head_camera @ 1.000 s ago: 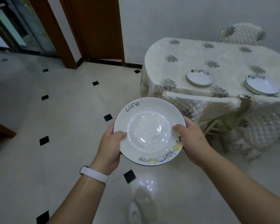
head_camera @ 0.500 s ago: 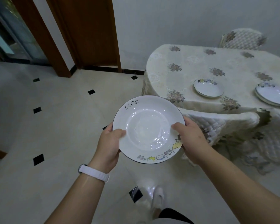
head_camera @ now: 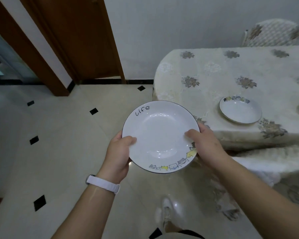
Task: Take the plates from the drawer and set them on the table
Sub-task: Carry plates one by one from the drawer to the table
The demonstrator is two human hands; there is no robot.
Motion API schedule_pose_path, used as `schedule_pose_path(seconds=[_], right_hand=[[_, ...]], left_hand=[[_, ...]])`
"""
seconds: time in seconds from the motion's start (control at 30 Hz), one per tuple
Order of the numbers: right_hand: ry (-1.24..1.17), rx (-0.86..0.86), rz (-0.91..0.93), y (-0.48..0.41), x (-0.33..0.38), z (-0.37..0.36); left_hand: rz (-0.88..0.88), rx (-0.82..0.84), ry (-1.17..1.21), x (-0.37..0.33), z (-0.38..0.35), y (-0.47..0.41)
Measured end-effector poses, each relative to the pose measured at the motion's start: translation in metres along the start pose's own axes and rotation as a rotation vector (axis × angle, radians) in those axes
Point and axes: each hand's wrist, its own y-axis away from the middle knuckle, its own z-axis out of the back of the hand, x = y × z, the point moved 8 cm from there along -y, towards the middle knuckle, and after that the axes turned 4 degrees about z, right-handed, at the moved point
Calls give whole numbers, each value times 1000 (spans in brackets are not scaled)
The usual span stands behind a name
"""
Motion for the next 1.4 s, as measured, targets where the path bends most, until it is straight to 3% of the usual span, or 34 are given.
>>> schedule_pose_path(seconds=[0.3,0.77,1.13,1.4], right_hand=[[3,-20,-12,-128,39,-6],[-89,-110,-44,-282,62,-75],[24,-301,-28,-421,107,-138],[49,-497,-95,-448,101,-106]], left_hand=[[3,6,29,-65,-32,-111],[25,93,1,-134,-13,-290],[39,287,-53,-235,-9,-479],[96,459,-148,-236,-73,-542]])
